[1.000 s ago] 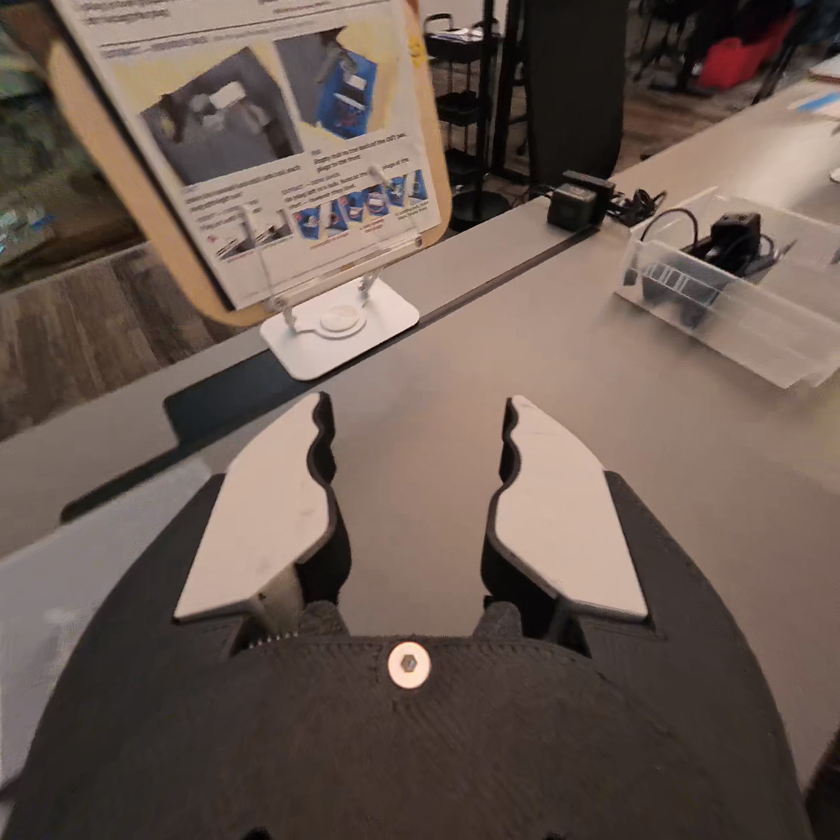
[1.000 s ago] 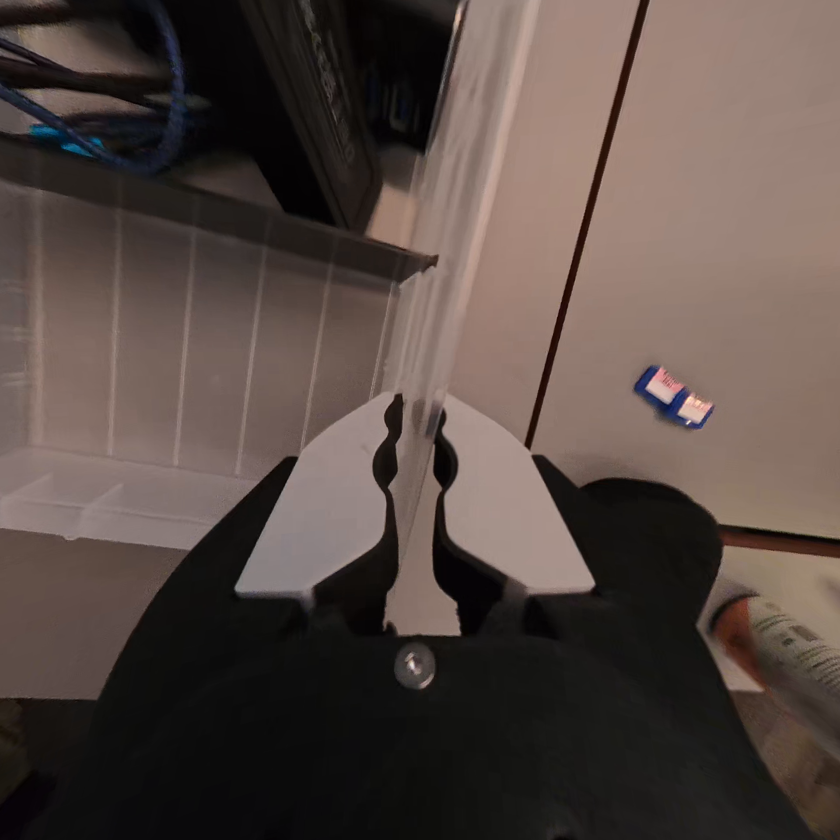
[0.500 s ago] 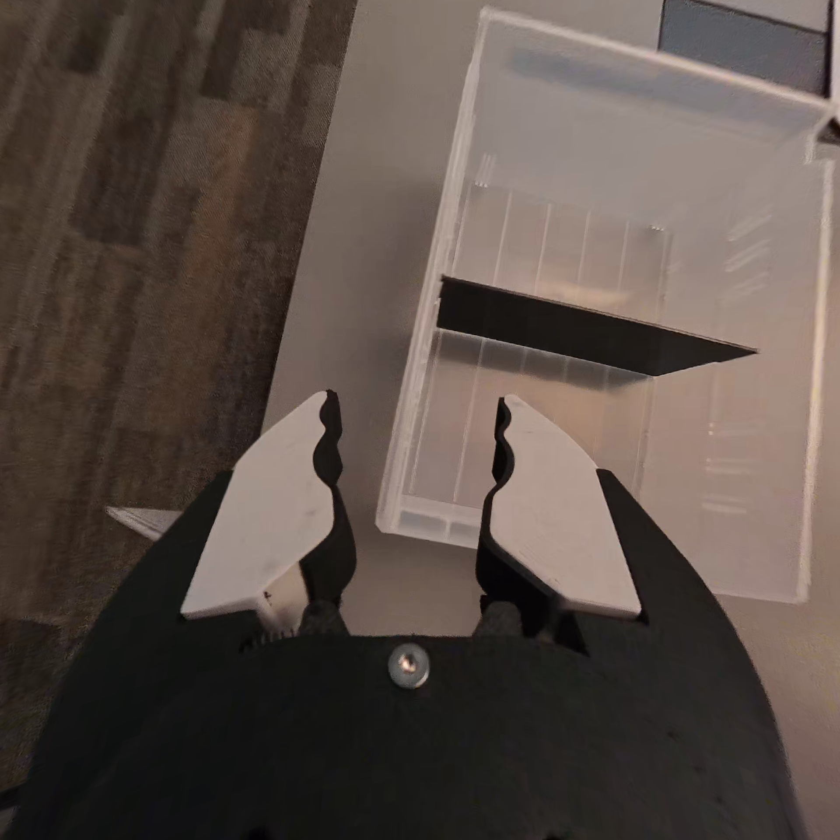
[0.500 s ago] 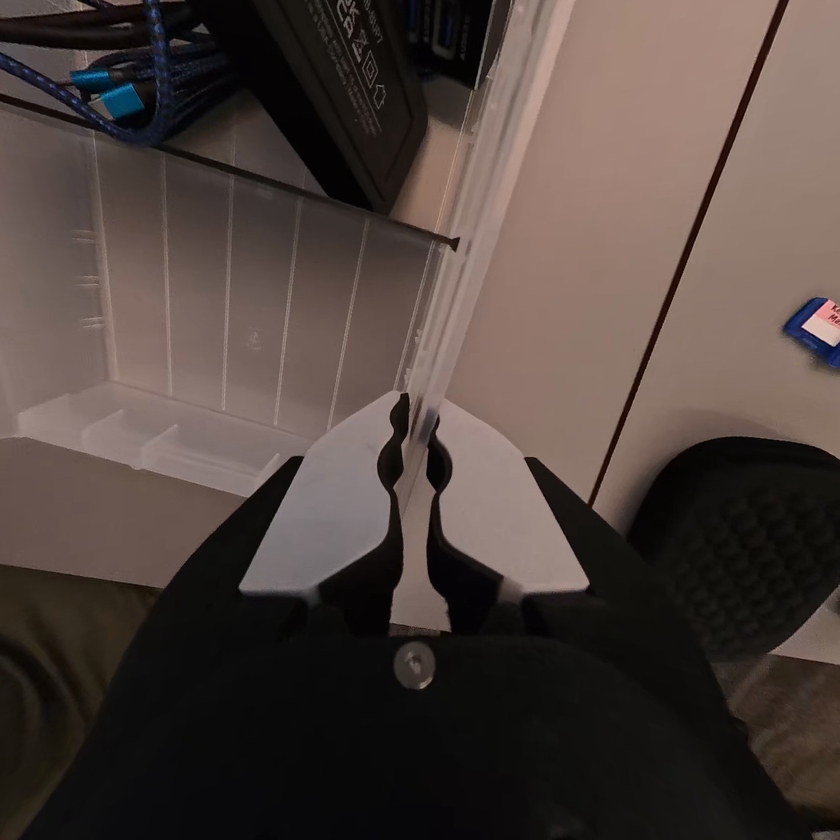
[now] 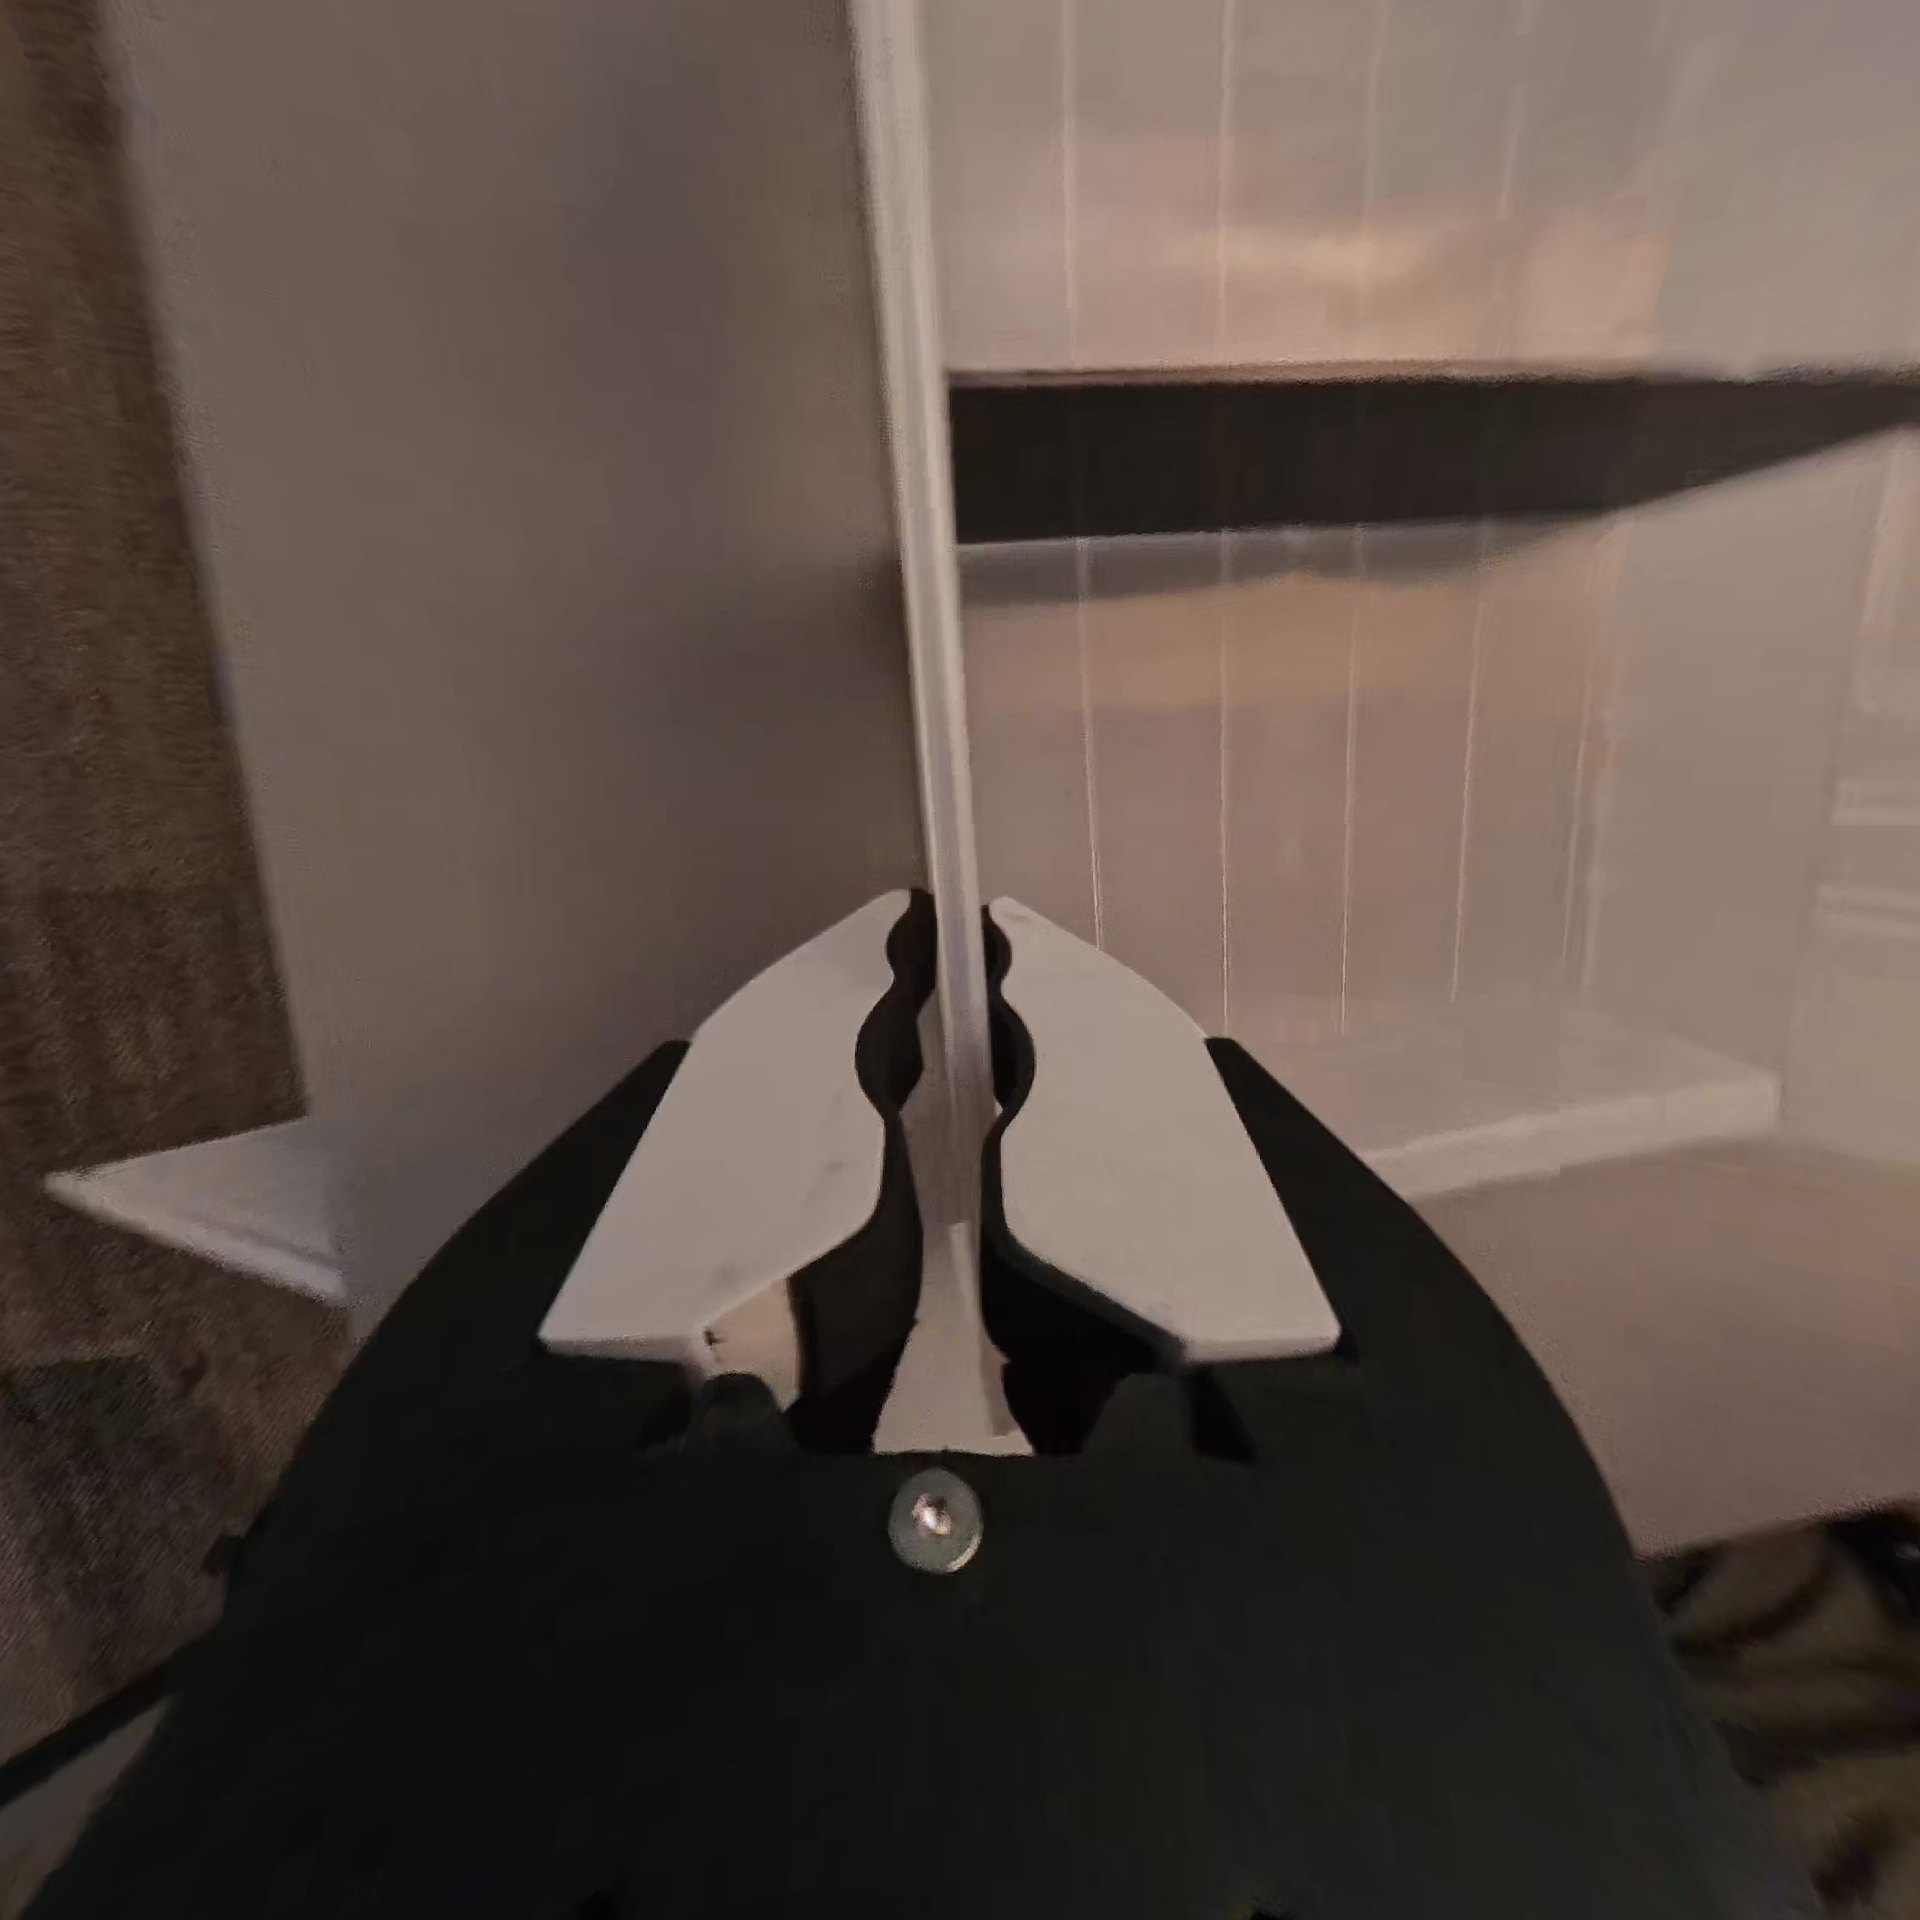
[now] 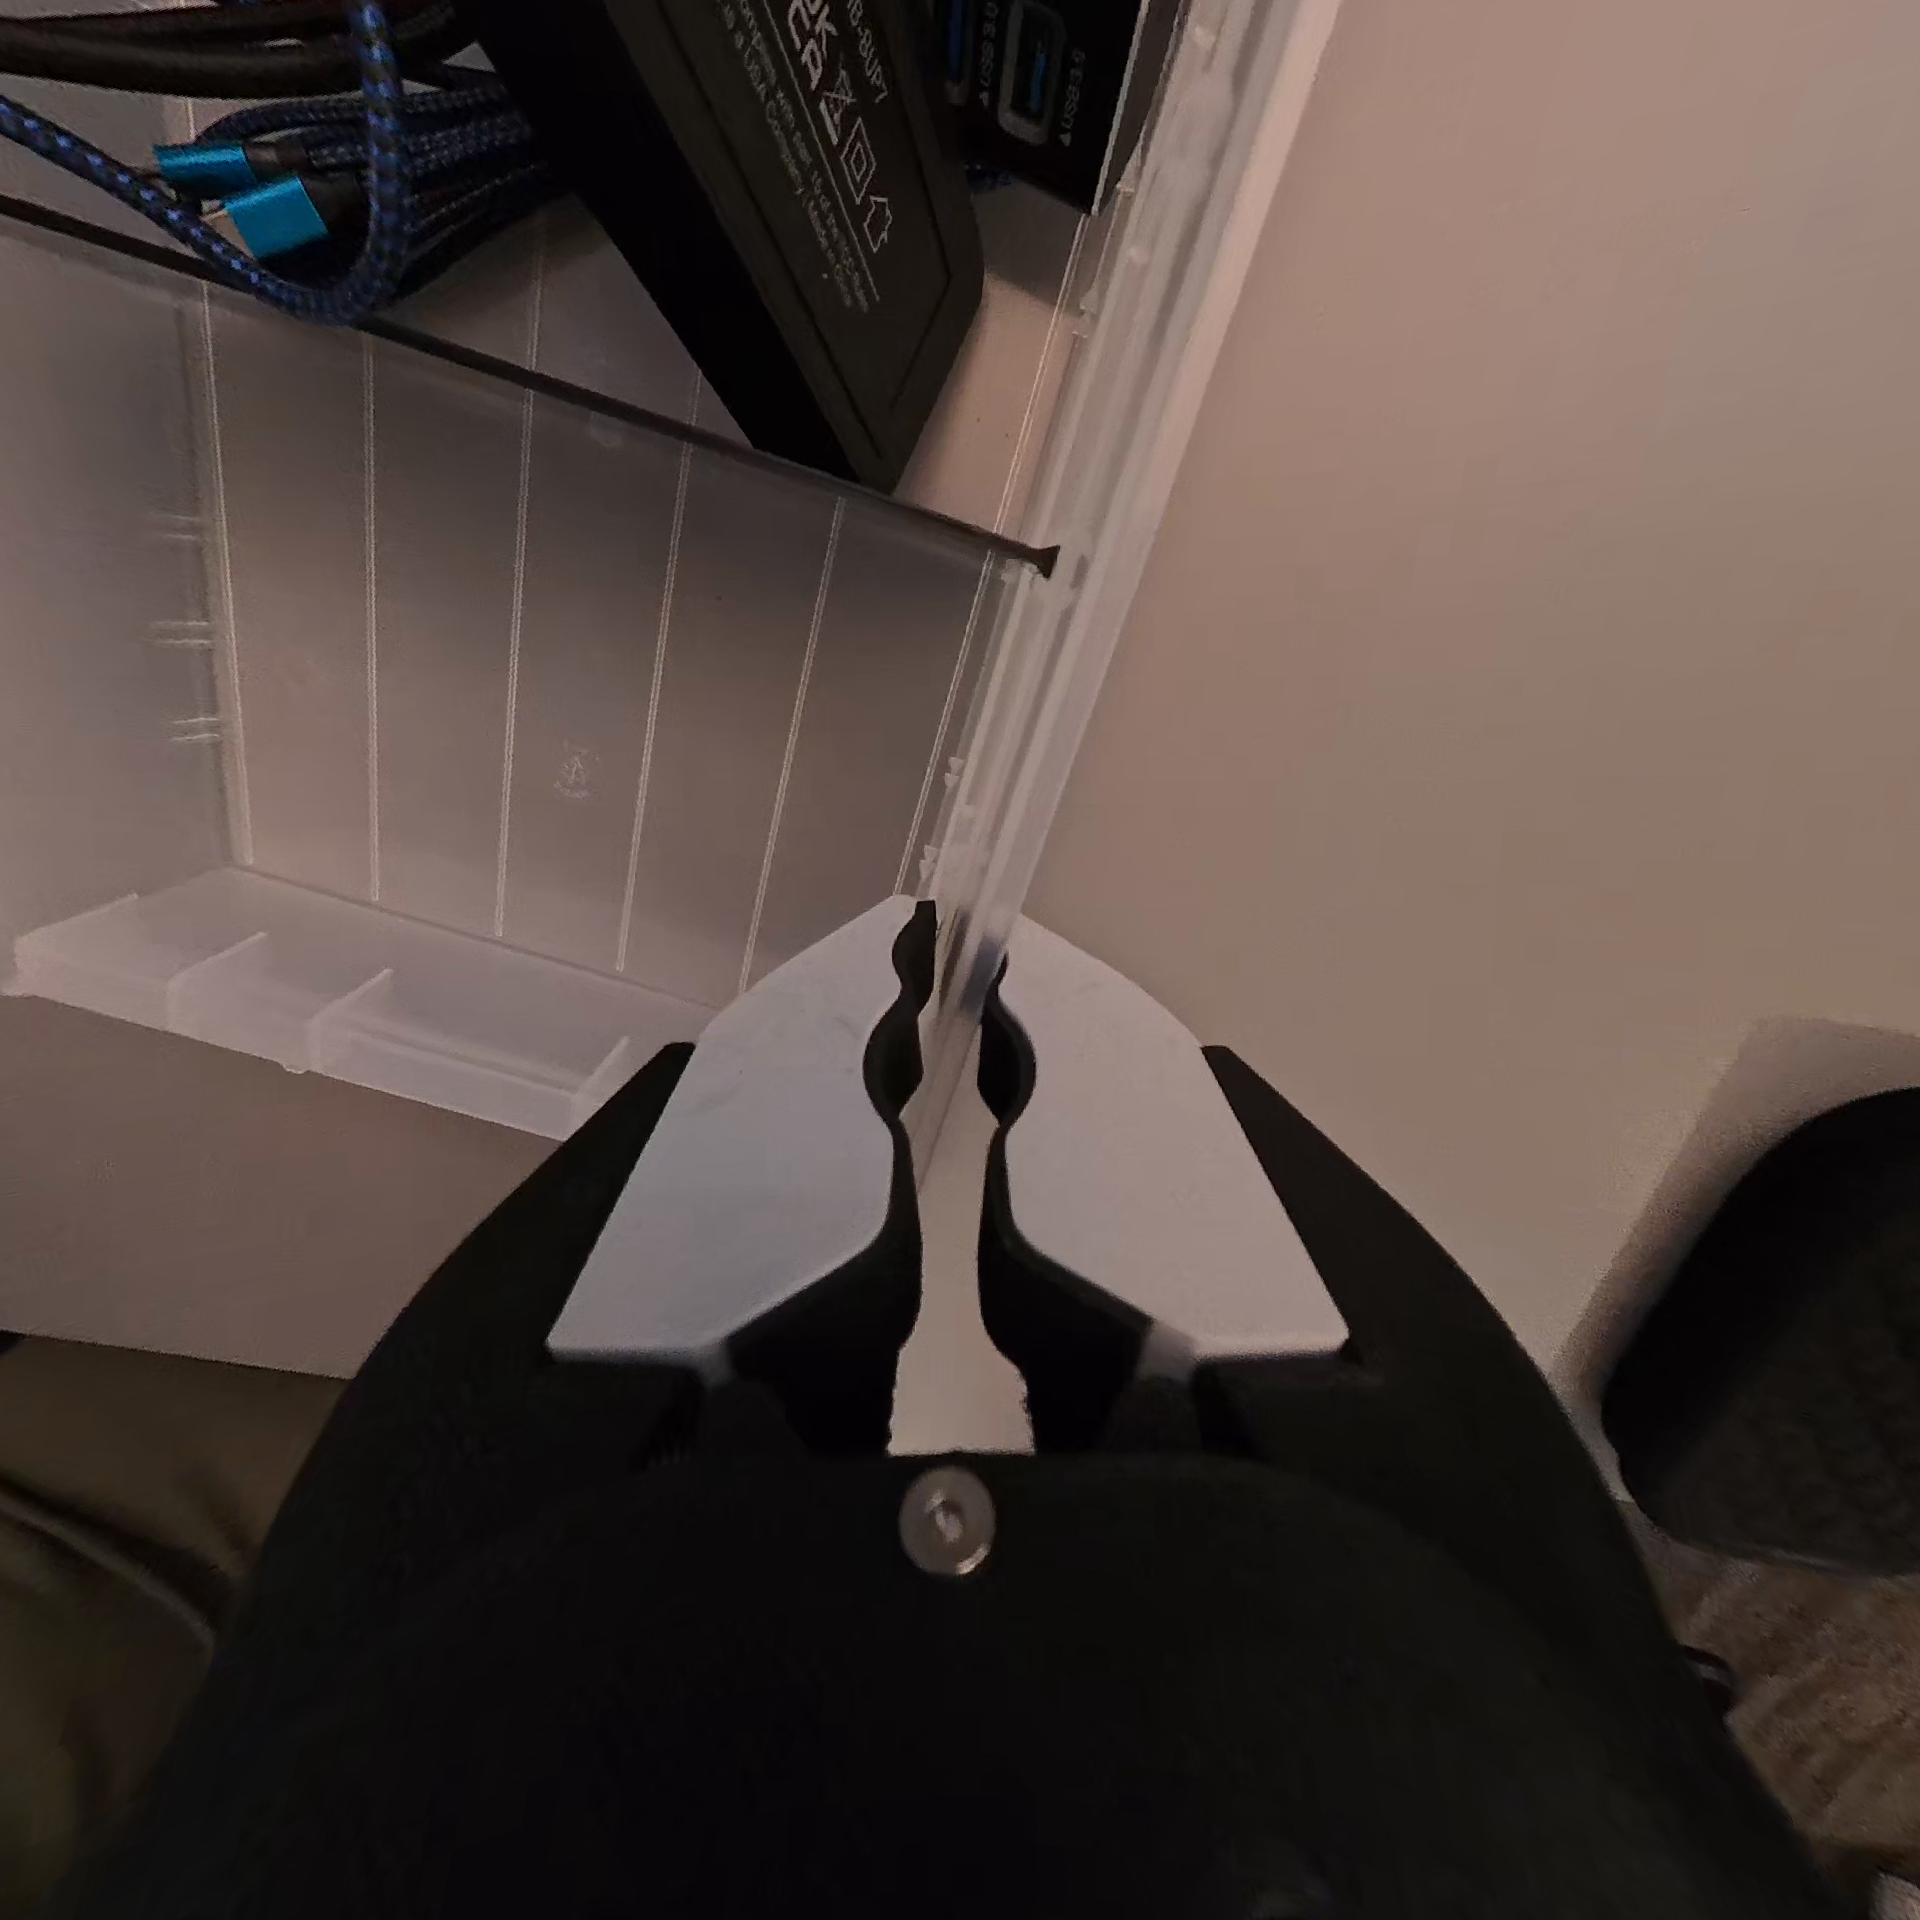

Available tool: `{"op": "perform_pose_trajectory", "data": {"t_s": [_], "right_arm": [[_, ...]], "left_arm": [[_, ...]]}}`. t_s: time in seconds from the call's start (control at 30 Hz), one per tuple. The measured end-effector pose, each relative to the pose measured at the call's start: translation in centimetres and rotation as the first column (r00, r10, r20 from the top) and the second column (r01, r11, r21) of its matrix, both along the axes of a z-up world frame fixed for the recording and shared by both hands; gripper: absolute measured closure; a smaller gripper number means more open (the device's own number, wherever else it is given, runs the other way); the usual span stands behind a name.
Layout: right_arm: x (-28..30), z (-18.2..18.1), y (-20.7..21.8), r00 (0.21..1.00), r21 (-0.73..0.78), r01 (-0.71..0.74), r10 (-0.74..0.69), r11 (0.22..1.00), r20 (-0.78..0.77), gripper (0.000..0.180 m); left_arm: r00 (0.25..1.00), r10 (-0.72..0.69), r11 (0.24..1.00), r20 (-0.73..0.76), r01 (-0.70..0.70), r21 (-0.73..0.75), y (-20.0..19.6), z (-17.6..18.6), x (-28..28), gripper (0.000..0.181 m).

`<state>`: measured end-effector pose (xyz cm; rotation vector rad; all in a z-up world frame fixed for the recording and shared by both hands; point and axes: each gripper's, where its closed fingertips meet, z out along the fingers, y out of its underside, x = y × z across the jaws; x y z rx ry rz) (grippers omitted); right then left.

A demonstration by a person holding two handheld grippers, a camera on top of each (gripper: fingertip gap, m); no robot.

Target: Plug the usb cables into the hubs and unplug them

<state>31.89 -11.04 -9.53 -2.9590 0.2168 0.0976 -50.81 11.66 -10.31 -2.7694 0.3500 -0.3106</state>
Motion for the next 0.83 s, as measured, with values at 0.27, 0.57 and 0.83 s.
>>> {"op": "perform_pose_trajectory", "data": {"t_s": [0.27,0.57,0.83], "right_arm": [[-6.1,0.0,3.3,0.996,-0.019,-0.082,0.083,0.996,0.017,0.173],[-10.4,0.0,4.9,0.986,-0.063,-0.16,0.163,0.985,0.038,0.171],[-11.8,0.9,4.9,0.972,-0.057,-0.213,0.217,0.975,0.088,0.164]], "left_arm": [[0.939,-0.259,0.963,-0.226,0.232,-0.14,-0.5,-0.3,7.6,0.169],[0.84,-0.449,0.883,-0.305,0.366,-0.293,-3.8,-0.4,16.5,0.164],[0.708,-0.555,0.831,-0.436,0.452,-0.325,-6.5,0.1,21.6,0.144]]}}
